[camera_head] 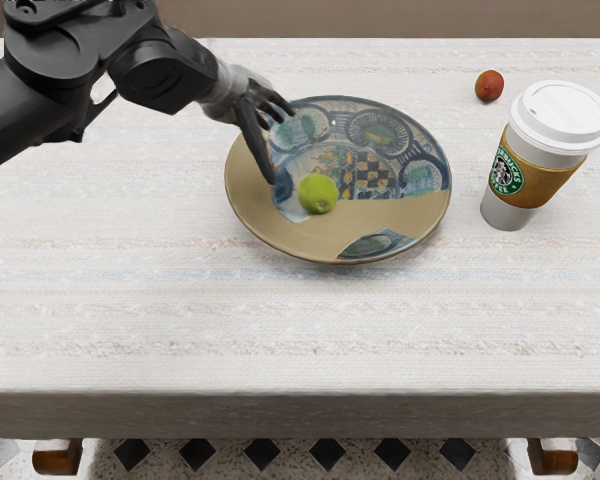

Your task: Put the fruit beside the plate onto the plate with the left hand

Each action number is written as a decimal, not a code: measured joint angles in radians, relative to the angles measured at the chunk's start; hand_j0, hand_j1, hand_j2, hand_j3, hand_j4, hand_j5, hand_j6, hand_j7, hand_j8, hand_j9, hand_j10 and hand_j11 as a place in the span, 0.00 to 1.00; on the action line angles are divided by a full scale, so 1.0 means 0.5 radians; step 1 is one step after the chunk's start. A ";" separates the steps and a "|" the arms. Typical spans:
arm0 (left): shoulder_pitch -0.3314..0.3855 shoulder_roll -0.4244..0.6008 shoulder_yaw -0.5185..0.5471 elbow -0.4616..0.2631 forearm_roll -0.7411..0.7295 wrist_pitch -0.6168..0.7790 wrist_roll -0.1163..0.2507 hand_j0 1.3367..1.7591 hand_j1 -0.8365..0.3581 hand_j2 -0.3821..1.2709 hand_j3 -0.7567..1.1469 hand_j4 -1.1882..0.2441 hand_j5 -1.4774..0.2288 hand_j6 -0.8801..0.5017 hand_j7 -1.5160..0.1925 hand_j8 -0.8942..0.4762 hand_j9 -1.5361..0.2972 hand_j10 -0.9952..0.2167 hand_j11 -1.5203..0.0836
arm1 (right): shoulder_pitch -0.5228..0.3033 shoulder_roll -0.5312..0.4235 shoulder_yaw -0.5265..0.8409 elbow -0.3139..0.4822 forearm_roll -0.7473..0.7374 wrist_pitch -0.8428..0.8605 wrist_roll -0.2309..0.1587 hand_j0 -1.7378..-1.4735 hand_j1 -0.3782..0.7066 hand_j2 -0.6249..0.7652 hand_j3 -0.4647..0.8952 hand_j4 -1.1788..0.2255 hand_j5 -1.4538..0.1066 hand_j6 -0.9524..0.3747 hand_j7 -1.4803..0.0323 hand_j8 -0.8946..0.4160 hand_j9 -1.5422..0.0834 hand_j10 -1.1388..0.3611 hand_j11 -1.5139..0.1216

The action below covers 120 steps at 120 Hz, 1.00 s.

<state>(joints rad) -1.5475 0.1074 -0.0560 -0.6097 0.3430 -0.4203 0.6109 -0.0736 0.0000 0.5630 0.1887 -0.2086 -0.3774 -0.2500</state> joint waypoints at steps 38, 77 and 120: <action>0.215 0.495 -0.153 -0.015 -0.030 -0.194 0.000 0.76 0.96 0.24 0.40 0.80 0.83 0.62 0.86 0.63 0.81 0.80 0.92 | 0.000 0.000 0.000 0.000 0.000 0.000 0.000 0.30 0.03 0.45 0.34 0.84 0.93 0.72 0.98 0.68 0.95 0.76 0.93; 0.808 1.028 -0.941 -0.093 -0.377 -0.374 0.000 0.76 0.97 0.23 0.40 0.81 0.85 0.62 0.87 0.64 0.82 0.80 0.93 | 0.000 0.000 0.000 0.000 0.000 0.000 0.000 0.30 0.03 0.45 0.34 0.84 0.93 0.72 0.98 0.68 0.95 0.76 0.93; 1.332 1.240 -1.032 -0.109 -0.949 -0.382 0.000 0.76 0.97 0.23 0.40 0.82 0.85 0.62 0.87 0.64 0.82 0.81 0.93 | 0.000 0.000 0.000 0.000 0.000 0.000 0.000 0.30 0.03 0.45 0.34 0.84 0.93 0.72 0.98 0.68 0.95 0.76 0.93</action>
<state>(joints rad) -0.8816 0.7275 -0.5717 -0.6643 -0.1318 -0.6115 0.6109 -0.0736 0.0000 0.5630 0.1887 -0.2087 -0.3773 -0.2500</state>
